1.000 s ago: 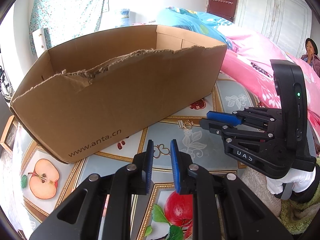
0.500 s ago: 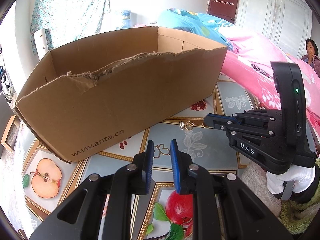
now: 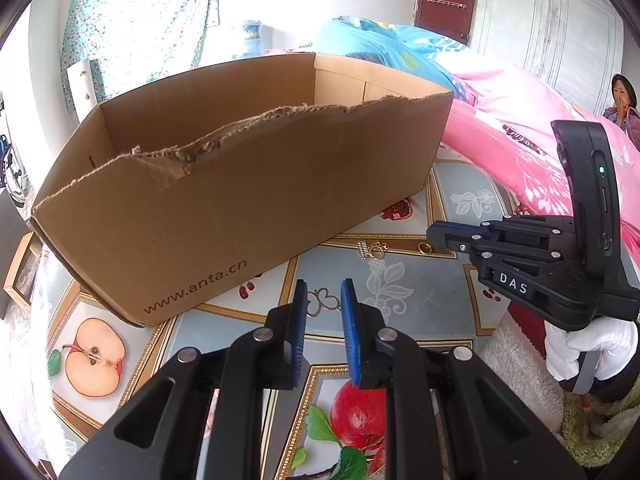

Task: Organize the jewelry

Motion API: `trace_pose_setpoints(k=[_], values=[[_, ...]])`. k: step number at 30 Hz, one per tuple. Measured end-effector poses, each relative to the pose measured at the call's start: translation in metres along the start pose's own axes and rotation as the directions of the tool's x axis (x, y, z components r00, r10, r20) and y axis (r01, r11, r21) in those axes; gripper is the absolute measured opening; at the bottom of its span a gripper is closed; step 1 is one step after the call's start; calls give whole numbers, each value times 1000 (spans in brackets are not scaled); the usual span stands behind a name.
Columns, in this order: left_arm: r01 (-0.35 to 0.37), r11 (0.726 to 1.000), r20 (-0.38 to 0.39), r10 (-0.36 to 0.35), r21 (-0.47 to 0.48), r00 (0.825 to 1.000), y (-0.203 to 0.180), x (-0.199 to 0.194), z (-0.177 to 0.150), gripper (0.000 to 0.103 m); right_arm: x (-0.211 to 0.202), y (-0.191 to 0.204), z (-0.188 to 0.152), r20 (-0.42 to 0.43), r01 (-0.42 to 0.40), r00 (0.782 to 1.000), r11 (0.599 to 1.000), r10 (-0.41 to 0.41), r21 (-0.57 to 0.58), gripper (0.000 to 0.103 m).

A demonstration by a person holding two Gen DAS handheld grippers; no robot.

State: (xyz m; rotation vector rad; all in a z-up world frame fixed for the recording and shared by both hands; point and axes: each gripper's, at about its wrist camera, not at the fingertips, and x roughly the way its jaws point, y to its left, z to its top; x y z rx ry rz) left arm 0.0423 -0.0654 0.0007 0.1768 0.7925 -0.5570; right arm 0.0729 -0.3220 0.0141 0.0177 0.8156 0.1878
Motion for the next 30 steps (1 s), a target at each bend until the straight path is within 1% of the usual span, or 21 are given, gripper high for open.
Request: trace_pose_setpoints(k=[3, 4, 6, 8, 10, 14, 15, 17, 18, 28, 29, 30], values=[[0, 1000, 0, 0, 0, 1000, 0, 0, 0, 16, -4, -6, 0, 0, -27, 1000, 999, 27, 31, 4], [0, 1000, 0, 0, 1, 1000, 0, 0, 0, 16, -4, -6, 0, -1, -37, 999, 998, 37, 40, 10], [1, 1000, 0, -1, -1, 1000, 0, 0, 0, 16, -1, -9, 0, 3, -43, 999, 998, 43, 46, 20], [1, 1000, -1, -1, -1, 1000, 0, 0, 0, 16, -3, 2, -6, 10, -18, 1000, 1000, 18, 23, 20], [2, 1000, -1, -2, 0, 1000, 0, 1, 0, 16, 3, 5, -8, 0, -13, 1000, 1000, 13, 9, 21], [1, 1000, -4, -1, -1, 1000, 0, 1, 0, 16, 6, 14, -9, 10, 27, 1000, 998, -27, -60, 20], [0, 1000, -4, 0, -1, 1000, 0, 2, 0, 16, 7, 15, -8, 7, 29, 1000, 997, -29, -68, 19], [0, 1000, -3, 0, -1, 1000, 0, 2, 1, 16, 7, 15, -8, 1, 24, 1000, 997, -24, -80, 12], [0, 1000, -2, 0, -2, 1000, 0, 2, 0, 16, 7, 15, -8, -3, 23, 1000, 997, -23, -80, 8], [0, 1000, 0, 0, 2, 1000, 0, 1, 0, 16, 11, 11, -1, -10, 5, 1000, 998, -5, -66, 8], [0, 1000, 0, 0, 2, 1000, 0, 1, 0, 16, 12, 8, 0, -10, 4, 1000, 998, -4, -65, 6], [0, 1000, 0, 0, 1, 1000, 0, 1, 0, 16, 11, 7, 0, -7, 4, 1000, 998, -5, -65, 2]])
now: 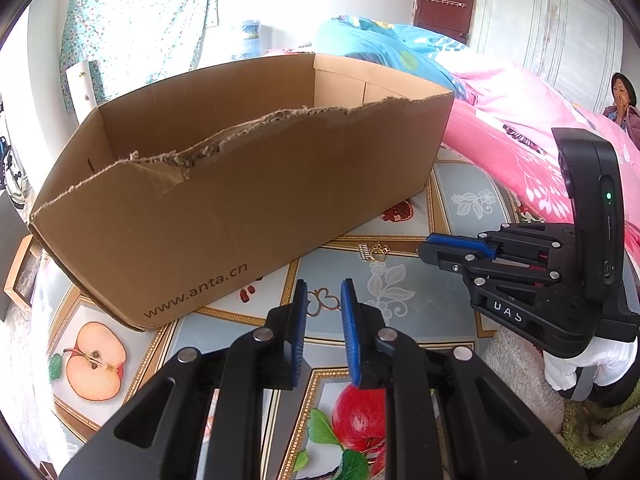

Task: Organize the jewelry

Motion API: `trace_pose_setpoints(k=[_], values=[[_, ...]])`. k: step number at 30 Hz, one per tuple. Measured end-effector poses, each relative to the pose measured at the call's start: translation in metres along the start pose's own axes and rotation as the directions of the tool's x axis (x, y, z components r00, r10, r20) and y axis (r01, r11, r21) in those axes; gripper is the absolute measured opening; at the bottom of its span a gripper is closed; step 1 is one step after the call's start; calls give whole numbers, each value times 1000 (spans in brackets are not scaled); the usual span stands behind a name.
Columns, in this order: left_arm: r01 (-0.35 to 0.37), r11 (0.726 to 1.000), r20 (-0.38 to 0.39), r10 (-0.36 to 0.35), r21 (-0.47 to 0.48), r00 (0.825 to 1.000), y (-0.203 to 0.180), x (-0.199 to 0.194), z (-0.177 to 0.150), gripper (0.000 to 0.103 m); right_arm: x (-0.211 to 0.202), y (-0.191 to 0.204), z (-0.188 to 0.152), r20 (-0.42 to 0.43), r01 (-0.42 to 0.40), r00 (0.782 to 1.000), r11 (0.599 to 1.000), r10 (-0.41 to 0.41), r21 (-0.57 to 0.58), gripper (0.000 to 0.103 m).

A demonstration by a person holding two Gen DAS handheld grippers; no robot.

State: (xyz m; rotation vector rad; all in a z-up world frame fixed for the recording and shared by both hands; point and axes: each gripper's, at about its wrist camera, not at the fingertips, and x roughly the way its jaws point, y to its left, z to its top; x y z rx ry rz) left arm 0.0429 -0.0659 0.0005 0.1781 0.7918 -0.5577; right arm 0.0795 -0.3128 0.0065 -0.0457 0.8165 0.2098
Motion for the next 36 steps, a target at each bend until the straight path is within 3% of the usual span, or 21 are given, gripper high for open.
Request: trace_pose_setpoints(k=[9, 13, 18, 21, 36], values=[[-1, 1000, 1, 1, 2, 1000, 0, -1, 0, 16, -16, -7, 0, 23, -19, 1000, 999, 18, 43, 4], [0, 1000, 1, 0, 2, 1000, 0, -1, 0, 16, -17, -5, 2, 26, -22, 999, 999, 21, 44, 19], [1, 1000, 0, -1, 0, 1000, 1, -1, 0, 16, -9, 5, 3, 4, 17, 1000, 1000, -17, 13, 19], [0, 1000, -2, 0, 0, 1000, 1, -1, 0, 16, -7, 10, 1, 9, 32, 999, 999, -32, -3, 10], [-4, 1000, 3, 4, 0, 1000, 1, -1, 0, 16, -14, 11, 3, 8, 23, 1000, 1000, -23, 7, 10]])
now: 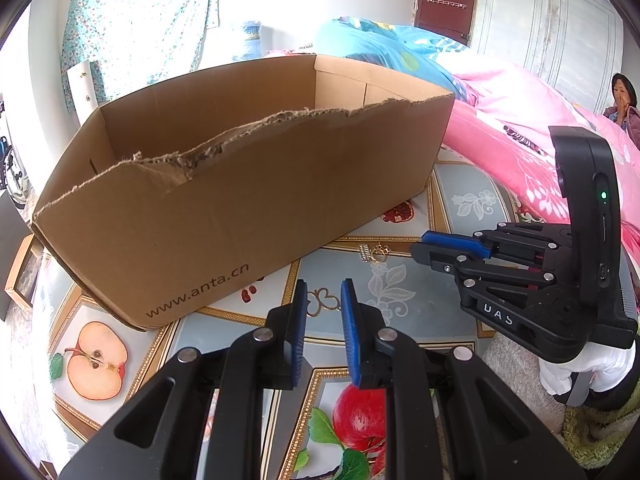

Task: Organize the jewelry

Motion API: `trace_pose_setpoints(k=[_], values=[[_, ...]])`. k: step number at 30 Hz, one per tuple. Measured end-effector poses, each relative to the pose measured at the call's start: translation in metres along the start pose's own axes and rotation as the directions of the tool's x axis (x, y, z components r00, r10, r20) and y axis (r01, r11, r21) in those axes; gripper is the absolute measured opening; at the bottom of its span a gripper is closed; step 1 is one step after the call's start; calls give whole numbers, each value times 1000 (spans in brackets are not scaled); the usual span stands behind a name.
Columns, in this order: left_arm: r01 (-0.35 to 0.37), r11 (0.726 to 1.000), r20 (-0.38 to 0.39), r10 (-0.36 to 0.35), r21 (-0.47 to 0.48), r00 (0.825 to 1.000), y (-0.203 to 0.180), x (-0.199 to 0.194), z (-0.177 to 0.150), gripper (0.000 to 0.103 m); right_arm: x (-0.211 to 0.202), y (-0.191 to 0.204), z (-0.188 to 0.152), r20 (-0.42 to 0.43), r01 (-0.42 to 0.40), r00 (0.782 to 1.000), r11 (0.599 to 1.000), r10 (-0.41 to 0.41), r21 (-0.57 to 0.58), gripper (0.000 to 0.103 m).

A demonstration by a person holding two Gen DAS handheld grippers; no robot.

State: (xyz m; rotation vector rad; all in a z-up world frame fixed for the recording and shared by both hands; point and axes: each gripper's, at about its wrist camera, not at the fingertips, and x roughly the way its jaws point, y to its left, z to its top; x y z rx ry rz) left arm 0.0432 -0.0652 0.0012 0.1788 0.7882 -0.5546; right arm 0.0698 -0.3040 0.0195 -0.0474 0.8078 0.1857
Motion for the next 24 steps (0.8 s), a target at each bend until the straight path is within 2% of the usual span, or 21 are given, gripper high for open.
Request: trace_pose_setpoints(k=[6, 11, 14, 19, 21, 24], values=[[4, 1000, 20, -4, 9, 1000, -1, -8, 1, 16, -13, -3, 2, 31, 3, 1000, 1000, -3, -1, 10], [29, 999, 72, -30, 23, 997, -3, -28, 10, 16, -44, -1, 12, 108, -1, 994, 1000, 2, -8, 10], [61, 998, 123, -63, 21, 990, -3, -45, 20, 16, -66, 2, 26, 180, -10, 984, 1000, 13, -20, 10], [59, 997, 219, -71, 58, 973, 0, -71, 44, 16, -96, 8, 58, 298, -30, 954, 998, 43, -47, 7], [49, 997, 241, -64, 67, 968, 3, -73, 55, 16, -96, 9, 72, 322, -54, 944, 997, 70, -58, 7], [26, 997, 251, -44, 73, 967, 9, -65, 72, 16, -84, 9, 90, 319, -91, 942, 994, 108, -68, 7]])
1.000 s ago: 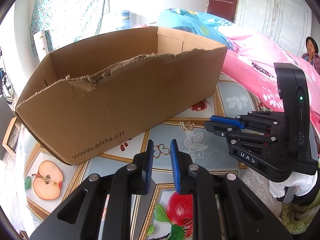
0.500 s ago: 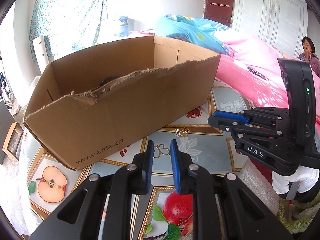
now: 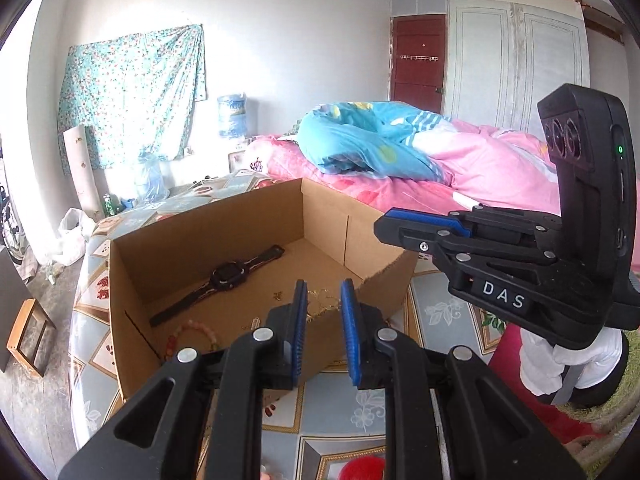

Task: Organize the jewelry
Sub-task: 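Carry the charm and ring over the box and open both grippers, then withdraw both grippers toward the remaining gold charms beside the box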

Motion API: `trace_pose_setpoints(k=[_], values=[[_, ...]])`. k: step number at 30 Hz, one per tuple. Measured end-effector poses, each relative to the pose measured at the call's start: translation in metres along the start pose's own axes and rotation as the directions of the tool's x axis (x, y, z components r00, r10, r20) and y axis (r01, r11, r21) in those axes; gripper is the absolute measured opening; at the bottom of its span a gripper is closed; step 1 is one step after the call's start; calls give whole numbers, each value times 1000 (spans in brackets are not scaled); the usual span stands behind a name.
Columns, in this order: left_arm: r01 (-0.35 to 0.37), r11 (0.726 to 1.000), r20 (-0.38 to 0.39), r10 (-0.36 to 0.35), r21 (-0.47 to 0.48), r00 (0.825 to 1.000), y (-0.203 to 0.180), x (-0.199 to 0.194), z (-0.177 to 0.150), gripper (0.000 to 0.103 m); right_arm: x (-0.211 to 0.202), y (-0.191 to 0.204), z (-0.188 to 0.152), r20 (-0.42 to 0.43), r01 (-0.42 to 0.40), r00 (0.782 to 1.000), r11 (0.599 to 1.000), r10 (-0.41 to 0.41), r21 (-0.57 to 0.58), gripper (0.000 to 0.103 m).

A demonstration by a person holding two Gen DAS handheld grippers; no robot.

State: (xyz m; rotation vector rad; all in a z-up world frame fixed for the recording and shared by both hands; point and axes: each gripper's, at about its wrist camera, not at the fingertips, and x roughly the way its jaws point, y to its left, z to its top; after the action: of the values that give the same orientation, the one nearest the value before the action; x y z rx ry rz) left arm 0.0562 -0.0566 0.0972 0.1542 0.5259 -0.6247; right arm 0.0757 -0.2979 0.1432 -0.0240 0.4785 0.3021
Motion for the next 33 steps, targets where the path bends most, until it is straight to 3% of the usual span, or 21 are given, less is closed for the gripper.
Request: trace_pose_setpoints(k=[7, 12, 14, 16, 23, 29, 33], values=[[-15, 1000, -46, 14, -22, 999, 25, 48, 19, 16, 58, -20, 10, -106, -63, 992, 997, 67, 43, 7], [-29, 999, -106, 24, -47, 994, 34, 78, 26, 17, 73, -34, 11, -175, -107, 977, 988, 125, 111, 8], [-20, 998, -120, 13, -64, 993, 36, 86, 28, 17, 76, -38, 14, -182, -118, 974, 986, 138, 117, 12], [-24, 997, -128, 14, -77, 992, 37, 90, 28, 27, 73, -41, 16, -173, -113, 976, 985, 135, 129, 21], [-29, 994, -83, 20, -109, 996, 41, 70, 27, 35, 44, -55, 21, -102, -129, 983, 974, 150, 188, 21], [-28, 995, 3, 29, -97, 1000, 38, 28, 25, 37, 6, -74, 21, -13, -130, 991, 965, 136, 230, 25], [-11, 997, 37, 13, -76, 999, 29, 2, 15, 39, -14, -82, 8, 0, -122, 992, 960, 126, 253, 26]])
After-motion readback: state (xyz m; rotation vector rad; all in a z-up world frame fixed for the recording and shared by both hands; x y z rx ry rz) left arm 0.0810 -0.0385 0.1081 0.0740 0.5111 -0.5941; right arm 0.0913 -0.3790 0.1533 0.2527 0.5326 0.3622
